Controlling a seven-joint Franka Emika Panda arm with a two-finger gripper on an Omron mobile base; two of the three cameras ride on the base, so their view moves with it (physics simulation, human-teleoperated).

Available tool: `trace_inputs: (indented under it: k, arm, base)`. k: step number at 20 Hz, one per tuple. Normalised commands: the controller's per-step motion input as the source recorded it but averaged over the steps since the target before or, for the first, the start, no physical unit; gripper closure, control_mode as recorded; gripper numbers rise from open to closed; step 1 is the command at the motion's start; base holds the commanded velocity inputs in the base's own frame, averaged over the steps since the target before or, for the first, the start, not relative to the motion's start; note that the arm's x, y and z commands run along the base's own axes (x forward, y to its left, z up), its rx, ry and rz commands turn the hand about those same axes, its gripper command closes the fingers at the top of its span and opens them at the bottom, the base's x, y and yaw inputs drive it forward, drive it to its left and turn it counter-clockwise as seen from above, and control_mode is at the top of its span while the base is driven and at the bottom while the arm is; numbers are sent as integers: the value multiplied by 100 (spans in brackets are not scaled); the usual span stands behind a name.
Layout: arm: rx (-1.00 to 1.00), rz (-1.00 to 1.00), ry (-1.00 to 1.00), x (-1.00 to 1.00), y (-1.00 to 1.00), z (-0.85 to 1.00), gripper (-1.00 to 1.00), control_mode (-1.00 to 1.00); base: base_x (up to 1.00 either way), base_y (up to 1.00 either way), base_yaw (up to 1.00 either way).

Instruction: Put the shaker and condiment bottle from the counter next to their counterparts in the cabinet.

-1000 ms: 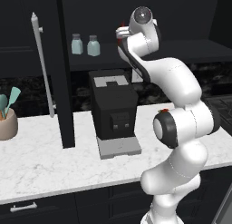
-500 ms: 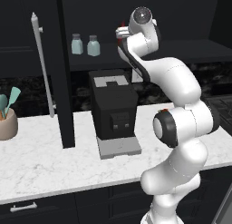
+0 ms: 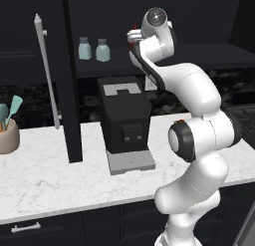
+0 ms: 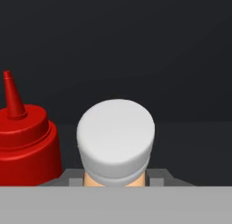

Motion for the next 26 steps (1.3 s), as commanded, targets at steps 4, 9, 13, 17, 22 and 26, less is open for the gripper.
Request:
trace_inputs:
  k: [4,9,13,17,22,26]
  arm:
    - [0,0,0,3,0,-22,100,-100]
    - [0,0,0,0,0,-22,100,-100]
    - [0,0,0,3,2,-25,-100,-100]
    - [0,0,0,2,0,-16,-100,-100]
    - [0,0,0,0,0,-10,-100,-100]
    - [0,0,0,0,0,-7,-100,-100]
  base:
    - [0,0,0]
    - [0,0,0]
    - [0,0,0]
    - [0,0,0]
    - [0,0,0]
    - [0,0,0]
